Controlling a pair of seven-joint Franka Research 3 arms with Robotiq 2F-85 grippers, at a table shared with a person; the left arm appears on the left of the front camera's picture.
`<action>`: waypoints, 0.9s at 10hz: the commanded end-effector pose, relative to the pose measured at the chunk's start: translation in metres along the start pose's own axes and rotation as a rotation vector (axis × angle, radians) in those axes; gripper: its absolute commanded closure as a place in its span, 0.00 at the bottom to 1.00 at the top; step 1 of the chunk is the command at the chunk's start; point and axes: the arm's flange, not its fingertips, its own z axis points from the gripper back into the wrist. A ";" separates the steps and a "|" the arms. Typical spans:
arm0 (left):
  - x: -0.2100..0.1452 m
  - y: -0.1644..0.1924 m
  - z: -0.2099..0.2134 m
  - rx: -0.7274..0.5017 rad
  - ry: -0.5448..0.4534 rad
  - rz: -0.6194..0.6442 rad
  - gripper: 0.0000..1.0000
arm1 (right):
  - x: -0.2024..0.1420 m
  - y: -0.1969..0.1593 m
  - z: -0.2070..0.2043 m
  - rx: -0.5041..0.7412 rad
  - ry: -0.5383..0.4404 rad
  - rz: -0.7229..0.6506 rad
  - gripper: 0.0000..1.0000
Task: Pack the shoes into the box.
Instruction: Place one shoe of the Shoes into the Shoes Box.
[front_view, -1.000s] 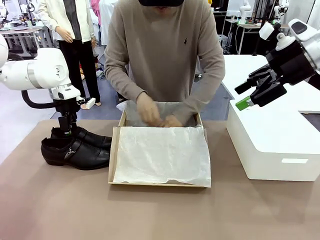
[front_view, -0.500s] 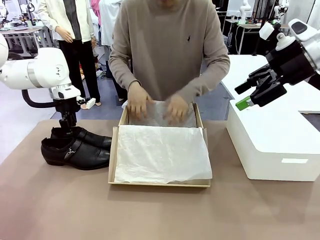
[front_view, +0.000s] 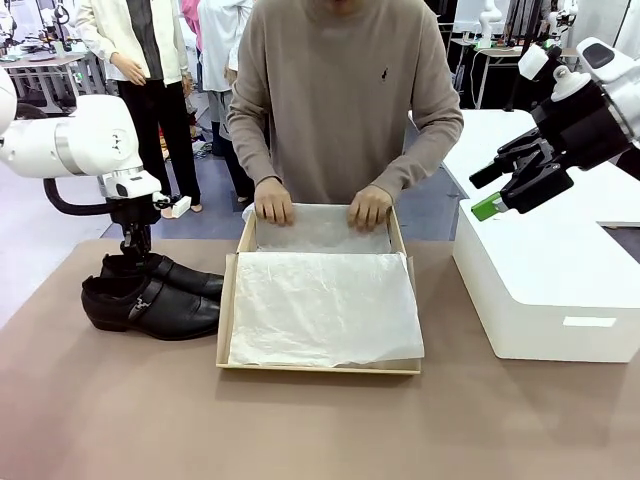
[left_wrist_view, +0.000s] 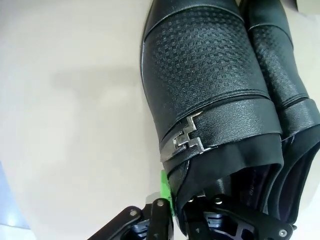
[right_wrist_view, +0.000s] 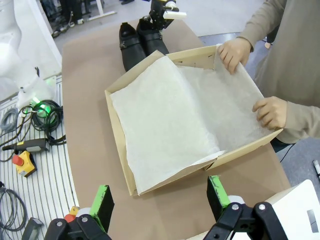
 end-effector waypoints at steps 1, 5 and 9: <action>0.001 -0.001 0.003 -0.010 0.015 0.004 1.00 | 0.001 -0.002 -0.002 0.010 -0.030 0.021 0.00; -0.002 -0.006 0.011 0.045 -0.002 0.032 1.00 | 0.001 -0.002 -0.002 0.010 -0.030 0.021 0.00; -0.016 -0.014 0.057 0.152 -0.009 0.095 1.00 | 0.001 -0.002 -0.002 0.010 -0.030 0.021 0.00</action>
